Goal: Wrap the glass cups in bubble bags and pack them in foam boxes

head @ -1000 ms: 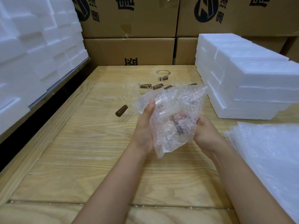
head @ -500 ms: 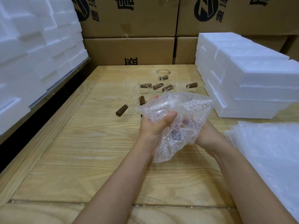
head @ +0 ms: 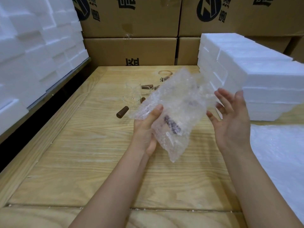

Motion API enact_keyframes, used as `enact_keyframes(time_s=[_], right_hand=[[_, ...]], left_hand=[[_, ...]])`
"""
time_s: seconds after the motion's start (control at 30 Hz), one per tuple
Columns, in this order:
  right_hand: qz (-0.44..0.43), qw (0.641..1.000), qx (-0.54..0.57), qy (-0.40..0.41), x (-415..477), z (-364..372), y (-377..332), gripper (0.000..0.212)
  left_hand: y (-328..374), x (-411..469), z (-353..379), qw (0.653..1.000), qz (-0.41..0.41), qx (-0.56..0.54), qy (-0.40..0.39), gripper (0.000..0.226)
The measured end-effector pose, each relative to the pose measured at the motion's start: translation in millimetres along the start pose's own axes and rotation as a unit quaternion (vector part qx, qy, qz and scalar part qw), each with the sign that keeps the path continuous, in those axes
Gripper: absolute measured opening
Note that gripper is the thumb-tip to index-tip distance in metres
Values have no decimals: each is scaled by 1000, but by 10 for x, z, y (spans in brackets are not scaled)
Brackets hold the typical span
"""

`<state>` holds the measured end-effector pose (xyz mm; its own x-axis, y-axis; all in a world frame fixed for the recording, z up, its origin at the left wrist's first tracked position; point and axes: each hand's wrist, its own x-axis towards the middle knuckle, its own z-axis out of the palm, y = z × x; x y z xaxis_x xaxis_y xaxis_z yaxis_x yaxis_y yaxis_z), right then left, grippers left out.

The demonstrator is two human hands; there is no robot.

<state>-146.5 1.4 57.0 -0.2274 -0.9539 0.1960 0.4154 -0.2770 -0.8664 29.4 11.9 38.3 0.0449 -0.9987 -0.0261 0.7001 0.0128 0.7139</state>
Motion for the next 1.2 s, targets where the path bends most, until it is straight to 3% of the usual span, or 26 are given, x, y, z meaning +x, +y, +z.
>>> enact_keyframes(time_s=[0.07, 0.17, 0.2, 0.27, 0.33, 0.4, 0.5, 0.63, 0.67, 0.77, 0.8, 0.87, 0.93, 1.03, 1.1, 1.2], right_hand=[[-18, 986, -122, -116, -48, 35, 1, 54], [3, 925, -325, -199, -75, 64, 91, 28], [13, 923, -325, -206, -66, 66, 124, 21], [-2, 946, -259, -194, -39, 60, 152, 16], [-55, 975, -173, -131, 15, 1, 134, 19], [-101, 985, -118, -72, 76, -64, 95, 19], [-98, 990, -81, -55, 64, -73, 53, 14], [-76, 984, -146, -70, 9, -11, -4, 59], [-70, 981, -169, -65, 7, -7, -2, 56], [-74, 986, -147, -5, 33, -21, 21, 9], [-89, 987, -129, 23, 35, -22, 12, 9], [-129, 984, -105, 57, 23, -22, 1, 17], [-150, 978, -111, 88, -16, 24, 25, 38], [-112, 976, -124, 137, -80, 157, 131, 75], [-48, 987, -103, 112, -126, 228, 216, 80], [76, 995, -24, -65, -206, 336, 285, 75]], left_hand=[[18, 30, -30, 1000, 2, -15, 11, 69], [43, 25, -44, 1000, -4, 1, 4, 88], [46, 27, -54, 1000, -9, 14, -6, 82], [41, 53, -87, 999, -10, 44, -14, 49], [35, 79, -116, 998, 5, 61, -9, 30], [33, 100, -140, 996, 31, 78, 1, 39], [15, 108, -153, 990, 45, 133, 5, 51], [-8, 122, -160, 970, 58, 235, -8, 76], [-11, 122, -163, 968, 60, 243, -14, 79], [-19, 120, -160, 969, 58, 241, -23, 92], [-31, 117, -154, 969, 57, 237, -24, 92], [-45, 100, -128, 975, 51, 214, -14, 88], [-25, 68, -88, 988, 37, 147, 4, 93], [28, 46, -57, 999, 28, 38, 19, 101], [47, 41, -49, 999, 28, 2, 17, 103], [18, 16, -34, 1000, 21, 10, -5, 93]])
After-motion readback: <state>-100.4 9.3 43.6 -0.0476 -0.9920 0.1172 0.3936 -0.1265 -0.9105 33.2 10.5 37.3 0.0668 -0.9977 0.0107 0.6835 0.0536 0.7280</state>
